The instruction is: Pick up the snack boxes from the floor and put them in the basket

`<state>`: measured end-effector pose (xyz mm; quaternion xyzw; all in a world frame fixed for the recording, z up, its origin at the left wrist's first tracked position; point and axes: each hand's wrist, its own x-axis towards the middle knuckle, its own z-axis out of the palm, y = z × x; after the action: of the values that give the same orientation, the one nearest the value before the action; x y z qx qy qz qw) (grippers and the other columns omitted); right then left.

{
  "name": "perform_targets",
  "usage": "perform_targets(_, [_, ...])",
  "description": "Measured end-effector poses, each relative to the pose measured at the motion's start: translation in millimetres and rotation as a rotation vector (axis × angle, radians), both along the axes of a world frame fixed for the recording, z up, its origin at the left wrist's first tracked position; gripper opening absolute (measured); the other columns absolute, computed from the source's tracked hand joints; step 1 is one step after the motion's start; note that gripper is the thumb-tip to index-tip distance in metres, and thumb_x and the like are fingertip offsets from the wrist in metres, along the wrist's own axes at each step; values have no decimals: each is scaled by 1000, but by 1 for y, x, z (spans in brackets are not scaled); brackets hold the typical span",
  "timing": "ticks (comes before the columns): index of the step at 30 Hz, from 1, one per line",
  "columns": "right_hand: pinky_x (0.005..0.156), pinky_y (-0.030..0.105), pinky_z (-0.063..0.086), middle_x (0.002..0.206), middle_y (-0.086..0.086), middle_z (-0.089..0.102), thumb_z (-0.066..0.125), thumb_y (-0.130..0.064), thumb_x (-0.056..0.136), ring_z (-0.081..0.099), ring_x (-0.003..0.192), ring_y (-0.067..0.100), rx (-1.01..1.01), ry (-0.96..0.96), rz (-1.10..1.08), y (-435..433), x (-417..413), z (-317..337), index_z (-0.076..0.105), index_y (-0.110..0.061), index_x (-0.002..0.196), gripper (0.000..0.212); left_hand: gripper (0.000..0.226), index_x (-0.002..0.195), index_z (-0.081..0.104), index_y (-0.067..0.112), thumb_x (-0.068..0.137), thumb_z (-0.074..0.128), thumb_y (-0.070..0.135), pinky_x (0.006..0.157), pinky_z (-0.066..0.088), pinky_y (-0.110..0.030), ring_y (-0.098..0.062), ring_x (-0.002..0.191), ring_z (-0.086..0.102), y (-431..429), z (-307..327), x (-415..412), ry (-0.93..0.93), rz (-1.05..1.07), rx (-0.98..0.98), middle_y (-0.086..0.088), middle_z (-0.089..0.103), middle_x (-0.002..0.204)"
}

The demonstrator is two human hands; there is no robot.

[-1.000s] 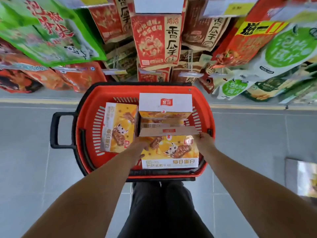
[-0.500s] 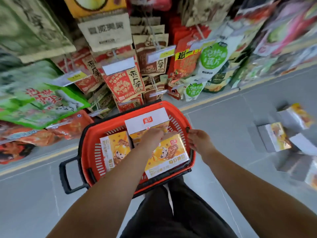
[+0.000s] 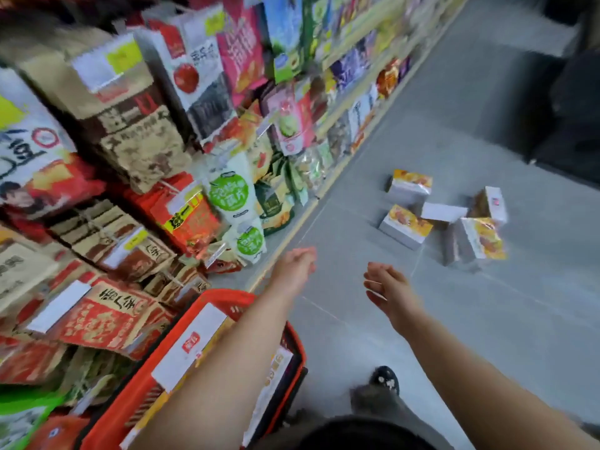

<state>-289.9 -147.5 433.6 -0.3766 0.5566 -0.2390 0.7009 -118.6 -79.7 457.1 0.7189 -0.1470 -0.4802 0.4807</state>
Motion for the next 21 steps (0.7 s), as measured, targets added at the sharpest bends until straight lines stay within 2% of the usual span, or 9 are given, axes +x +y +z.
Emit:
perform_targets(4, [73, 24, 46, 82, 0, 60, 61, -18, 92, 57, 71, 12, -38, -18, -100, -52, -74, 5, 62, -18, 91, 1, 20, 107, 59, 20, 96, 45, 11, 62, 37, -22, -7, 78, 57, -70, 0, -67, 21, -96, -39, 1, 61, 97])
perform_targets(6, [73, 24, 47, 83, 1, 60, 62, -19, 92, 57, 73, 13, -40, -1, -147, -80, -107, 6, 62, -17, 90, 2, 21, 104, 60, 19, 96, 44, 10, 62, 37, -23, -5, 76, 57, -102, -1, -99, 25, -103, -57, 4, 61, 92])
perform_targets(10, [72, 25, 46, 83, 2, 60, 62, -20, 91, 57, 73, 14, -48, 22, -211, -129, -162, 0, 60, -15, 89, 5, 25, 82, 58, 23, 93, 44, 5, 62, 37, -22, -6, 72, 57, -152, -7, -148, 48, -51, -74, 7, 60, 83])
perform_targets(17, [72, 25, 46, 85, 2, 60, 62, -21, 92, 57, 76, 14, 20, 31, -299, -193, -223, -17, 57, -18, 86, 8, 26, 80, 57, 23, 92, 44, 4, 63, 38, -23, -6, 72, 57, -224, -24, -201, 70, -91, 11, 7, 60, 81])
perform_targets(21, [69, 24, 47, 89, 7, 60, 63, -21, 91, 51, 68, 15, 83, 32, -359, -233, -237, -33, 58, -13, 93, 10, 26, 81, 58, 23, 91, 43, 4, 65, 39, -23, -6, 74, 57, -278, -35, -208, 50, -139, 74, 5, 61, 86])
